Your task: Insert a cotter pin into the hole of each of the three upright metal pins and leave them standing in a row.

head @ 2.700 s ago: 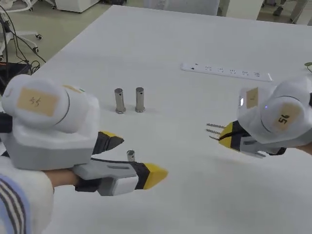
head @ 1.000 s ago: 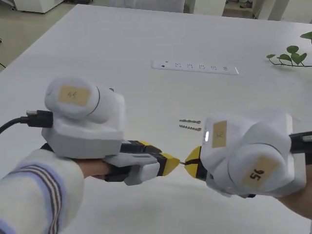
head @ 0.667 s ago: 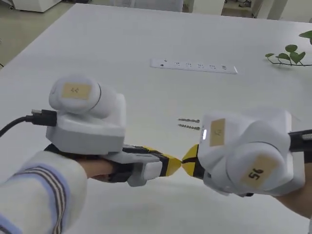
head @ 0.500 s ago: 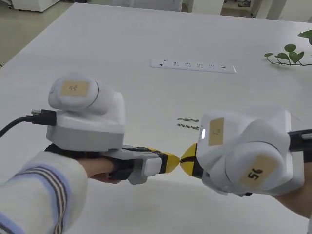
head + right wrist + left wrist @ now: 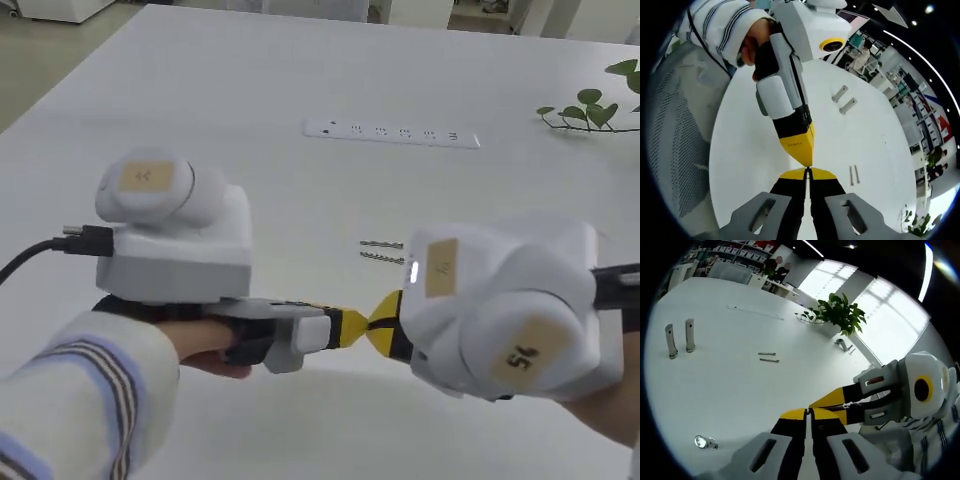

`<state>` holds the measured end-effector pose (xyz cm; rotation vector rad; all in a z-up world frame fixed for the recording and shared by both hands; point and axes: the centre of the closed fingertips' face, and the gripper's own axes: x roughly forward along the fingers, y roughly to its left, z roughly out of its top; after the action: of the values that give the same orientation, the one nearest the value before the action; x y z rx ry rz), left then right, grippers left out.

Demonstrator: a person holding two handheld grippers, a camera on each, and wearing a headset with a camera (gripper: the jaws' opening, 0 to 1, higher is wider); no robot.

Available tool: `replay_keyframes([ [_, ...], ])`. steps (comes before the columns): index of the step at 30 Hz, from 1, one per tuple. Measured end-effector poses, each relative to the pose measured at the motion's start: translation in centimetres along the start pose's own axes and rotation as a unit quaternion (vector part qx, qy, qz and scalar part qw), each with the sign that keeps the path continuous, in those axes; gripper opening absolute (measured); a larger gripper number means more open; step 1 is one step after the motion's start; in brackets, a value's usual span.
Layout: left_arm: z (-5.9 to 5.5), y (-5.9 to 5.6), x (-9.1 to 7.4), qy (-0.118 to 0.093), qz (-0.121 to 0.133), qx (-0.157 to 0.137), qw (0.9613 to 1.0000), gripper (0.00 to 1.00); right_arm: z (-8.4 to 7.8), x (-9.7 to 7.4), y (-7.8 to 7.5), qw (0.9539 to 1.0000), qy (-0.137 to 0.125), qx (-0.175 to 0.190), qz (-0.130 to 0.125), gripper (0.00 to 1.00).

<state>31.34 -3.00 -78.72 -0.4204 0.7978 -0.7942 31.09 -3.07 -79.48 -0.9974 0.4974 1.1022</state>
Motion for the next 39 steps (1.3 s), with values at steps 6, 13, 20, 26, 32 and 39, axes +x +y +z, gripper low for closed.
replay_keyframes([
  [6,-0.1,-0.1,-0.1,0.004,-0.003,-0.008,1.0000,0.01,0.0,-0.1,0.1,1.0000,-0.005,0.004,-0.001,0.02],
  [13,-0.2,-0.2,-0.4,0.010,-0.011,0.002,0.9999,0.01,0.3,-0.2,0.2,0.9999,-0.012,-0.006,0.001,0.02],
  [20,-0.4,-0.2,-0.7,0.014,-0.013,0.011,0.9998,0.01,0.5,-0.3,0.4,0.9998,-0.015,-0.010,0.004,0.02],
  [26,-1.5,-0.1,-0.9,0.039,-0.012,0.029,0.9987,0.00,0.7,-0.4,0.5,0.9996,-0.017,-0.021,0.006,0.02],
  [32,-0.9,-0.1,-0.8,0.022,-0.015,0.029,0.9992,0.00,0.6,-0.4,0.6,0.9994,-0.016,-0.028,0.010,0.02],
  [39,-0.8,-0.3,-0.9,0.023,-0.021,0.015,0.9994,0.02,0.6,-0.3,0.5,0.9995,-0.015,-0.025,0.010,0.02],
])
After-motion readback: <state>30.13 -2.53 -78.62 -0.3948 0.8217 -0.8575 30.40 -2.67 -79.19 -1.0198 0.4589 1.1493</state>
